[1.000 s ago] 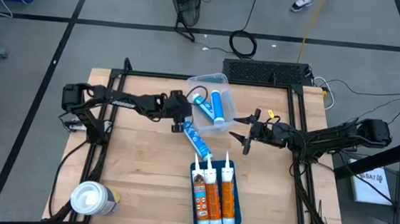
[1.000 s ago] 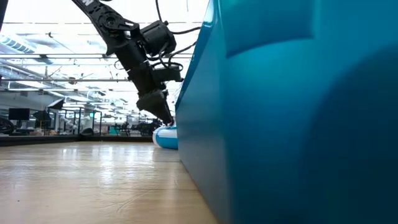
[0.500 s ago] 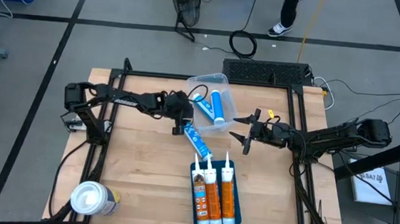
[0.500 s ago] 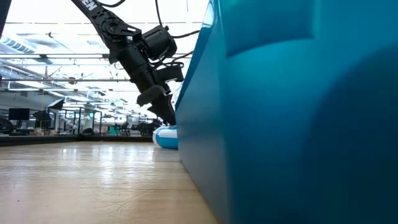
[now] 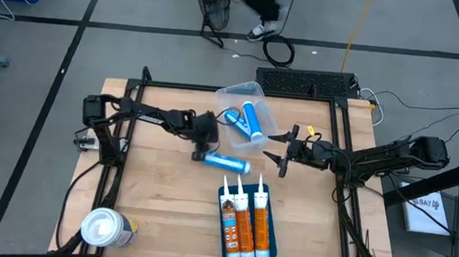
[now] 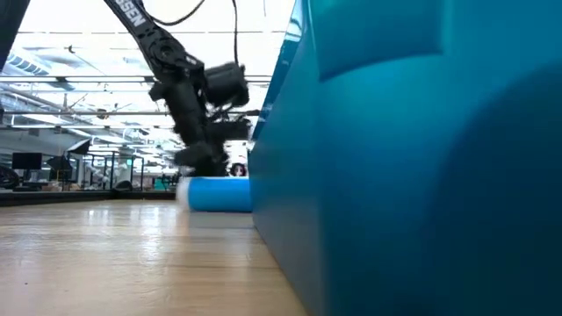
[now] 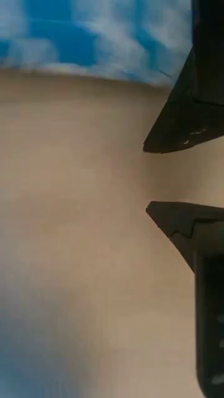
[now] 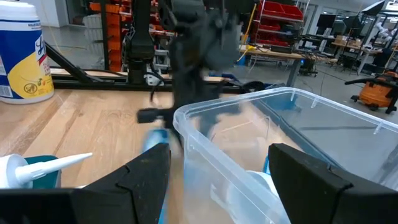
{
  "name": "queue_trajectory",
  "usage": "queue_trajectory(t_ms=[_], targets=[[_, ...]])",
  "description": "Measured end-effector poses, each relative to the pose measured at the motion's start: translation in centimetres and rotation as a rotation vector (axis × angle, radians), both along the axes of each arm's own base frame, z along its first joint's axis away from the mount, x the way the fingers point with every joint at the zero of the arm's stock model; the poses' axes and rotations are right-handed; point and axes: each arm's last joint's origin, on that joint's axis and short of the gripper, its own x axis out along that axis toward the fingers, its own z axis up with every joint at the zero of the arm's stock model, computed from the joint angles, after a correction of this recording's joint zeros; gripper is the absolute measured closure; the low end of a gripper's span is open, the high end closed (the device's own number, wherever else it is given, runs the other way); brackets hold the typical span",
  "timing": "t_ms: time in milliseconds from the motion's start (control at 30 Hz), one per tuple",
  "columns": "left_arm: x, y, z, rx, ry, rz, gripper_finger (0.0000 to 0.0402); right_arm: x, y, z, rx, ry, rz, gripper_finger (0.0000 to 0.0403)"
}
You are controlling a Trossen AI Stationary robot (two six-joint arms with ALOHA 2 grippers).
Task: Sort silicone sealant tubes
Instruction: Put the blue sealant into the transparent container
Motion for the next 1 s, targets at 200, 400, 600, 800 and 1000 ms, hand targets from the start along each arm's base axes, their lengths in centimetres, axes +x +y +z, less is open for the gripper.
queue_trajectory(t_ms=[200,400,600,800,1000], targets=[[-1.3,-1.1,-0.2,-0.125,0.135,0.022,0.0261,0.0,0.0,0.0,-0.001,0.000,0.000,0.0149],[-2.0,-1.3,0.7,-0.178,0.150,0.120,0.0261,0.0,0.0,0.0,-0.003,0.000,0.001,0.0149],[-1.4,-2.5,4.3,-0.541,-0.066,0.247,0.0261,0.0,0.0,0.0,-0.003,-0.002,0.001,0.0149],[1.3,-7.3,7.2,-0.743,-0.323,-0.109,0.0259,0.0,0.0,0.0,-0.003,0.001,0.001,0.0149],[3.5,-13.0,11.6,-0.594,-0.579,-0.402,0.0221,0.0,0.0,-0.1,0.006,0.009,0.001,0.0149]])
